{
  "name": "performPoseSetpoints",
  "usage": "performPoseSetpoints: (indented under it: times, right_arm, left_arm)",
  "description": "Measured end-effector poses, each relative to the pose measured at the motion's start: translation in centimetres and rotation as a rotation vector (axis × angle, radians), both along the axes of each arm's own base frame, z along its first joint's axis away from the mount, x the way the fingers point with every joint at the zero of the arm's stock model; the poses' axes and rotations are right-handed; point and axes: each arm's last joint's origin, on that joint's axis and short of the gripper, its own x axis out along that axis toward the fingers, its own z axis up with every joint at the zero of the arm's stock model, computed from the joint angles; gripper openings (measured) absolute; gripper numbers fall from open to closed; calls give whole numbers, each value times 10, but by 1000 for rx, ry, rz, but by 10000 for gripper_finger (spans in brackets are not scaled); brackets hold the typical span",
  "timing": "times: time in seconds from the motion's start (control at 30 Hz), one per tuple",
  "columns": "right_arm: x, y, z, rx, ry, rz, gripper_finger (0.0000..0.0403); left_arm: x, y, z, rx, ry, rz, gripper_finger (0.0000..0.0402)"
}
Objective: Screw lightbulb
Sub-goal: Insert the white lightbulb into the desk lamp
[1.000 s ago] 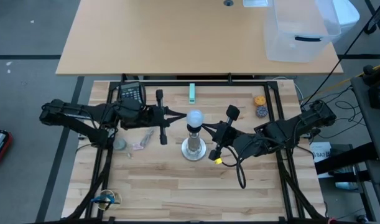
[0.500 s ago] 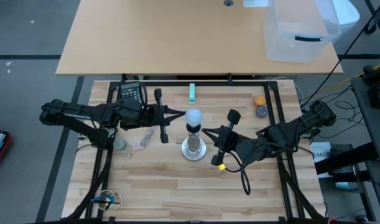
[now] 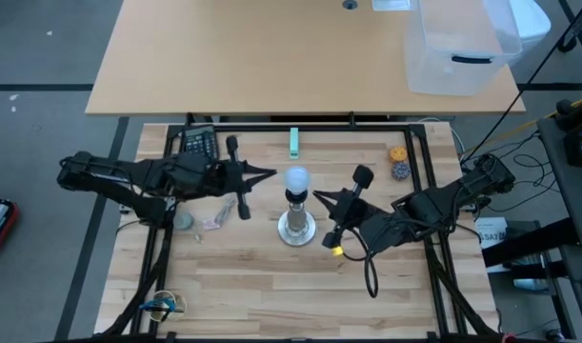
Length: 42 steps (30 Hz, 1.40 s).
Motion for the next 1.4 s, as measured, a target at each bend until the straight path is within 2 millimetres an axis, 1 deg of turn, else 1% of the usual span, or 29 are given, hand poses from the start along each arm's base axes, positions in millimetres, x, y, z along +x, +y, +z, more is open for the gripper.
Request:
performPoseSetpoints:
  times: [0.13, 0.23, 0.4, 0.57, 0.67, 1.03, 1.4]
  right_arm:
    - [2, -7, 1, -9, -10, -48, 0]
    - [5, -14, 2, -6, -27, -81, 0]
    - [9, -23, 4, -7, -39, -109, 0]
    - [12, -30, 4, -13, -37, -131, 0]
    - [14, -34, 5, -19, -42, -141, 0]
    - [17, -36, 11, -41, -68, -131, 0]
    - [17, -36, 11, -27, -64, -95, 0]
  left_arm:
    - [-3, -9, 1, -2, -5, -44, 1]
    - [1, -14, -2, 3, 13, -65, 1]
    - [4, -16, -5, -3, 24, -85, 1]
    - [4, -17, -3, -11, 1, -97, 1]
    - [5, -17, -2, -19, -13, -136, 1]
    - [7, -11, 2, -29, -49, -156, 1]
    - [18, -7, -5, -27, -29, -139, 1]
